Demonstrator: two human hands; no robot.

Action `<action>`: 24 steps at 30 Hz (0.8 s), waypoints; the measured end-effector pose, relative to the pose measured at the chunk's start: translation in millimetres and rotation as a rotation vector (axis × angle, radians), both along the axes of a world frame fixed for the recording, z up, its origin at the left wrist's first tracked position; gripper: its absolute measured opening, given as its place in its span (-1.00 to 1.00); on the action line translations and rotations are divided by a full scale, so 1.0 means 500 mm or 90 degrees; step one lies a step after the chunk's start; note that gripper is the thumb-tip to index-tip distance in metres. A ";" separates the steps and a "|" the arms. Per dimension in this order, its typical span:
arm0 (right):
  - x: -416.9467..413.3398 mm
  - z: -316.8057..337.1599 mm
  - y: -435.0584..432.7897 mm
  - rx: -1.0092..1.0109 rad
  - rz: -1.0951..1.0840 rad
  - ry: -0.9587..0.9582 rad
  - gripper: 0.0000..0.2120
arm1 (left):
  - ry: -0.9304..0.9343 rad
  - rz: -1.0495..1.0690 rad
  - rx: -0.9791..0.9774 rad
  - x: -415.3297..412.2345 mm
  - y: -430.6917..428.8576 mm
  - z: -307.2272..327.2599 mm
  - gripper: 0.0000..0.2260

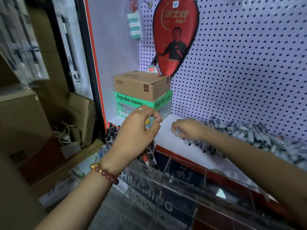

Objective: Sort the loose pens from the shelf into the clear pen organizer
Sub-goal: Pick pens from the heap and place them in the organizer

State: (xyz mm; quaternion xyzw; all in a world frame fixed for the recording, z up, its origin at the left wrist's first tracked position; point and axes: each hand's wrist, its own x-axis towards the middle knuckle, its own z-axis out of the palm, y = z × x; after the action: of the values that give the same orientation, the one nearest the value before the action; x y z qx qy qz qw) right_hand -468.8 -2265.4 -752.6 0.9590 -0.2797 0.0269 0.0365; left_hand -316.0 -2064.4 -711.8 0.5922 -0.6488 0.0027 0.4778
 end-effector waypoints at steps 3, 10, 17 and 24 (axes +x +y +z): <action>-0.009 0.007 0.021 -0.084 0.042 -0.158 -0.83 | 0.025 0.003 -0.006 0.001 -0.002 0.001 -0.88; -0.015 0.090 0.118 -0.026 0.011 -0.576 -0.88 | 0.135 -0.029 -0.011 -0.005 -0.002 0.008 -0.84; 0.029 0.114 0.239 0.107 0.162 -0.742 -0.86 | 0.231 -0.085 -0.066 -0.024 0.002 0.012 -0.73; 0.030 0.105 0.170 0.228 0.157 -0.653 -0.94 | 0.310 -0.061 -0.130 -0.017 0.001 0.019 -0.80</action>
State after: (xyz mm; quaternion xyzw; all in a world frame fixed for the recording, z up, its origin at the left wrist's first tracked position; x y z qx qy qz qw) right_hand -453.9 -2180.2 -700.3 0.8399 -0.1476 0.4462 -0.2713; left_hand -324.3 -2063.7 -702.3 0.4926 -0.5387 -0.0972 0.6766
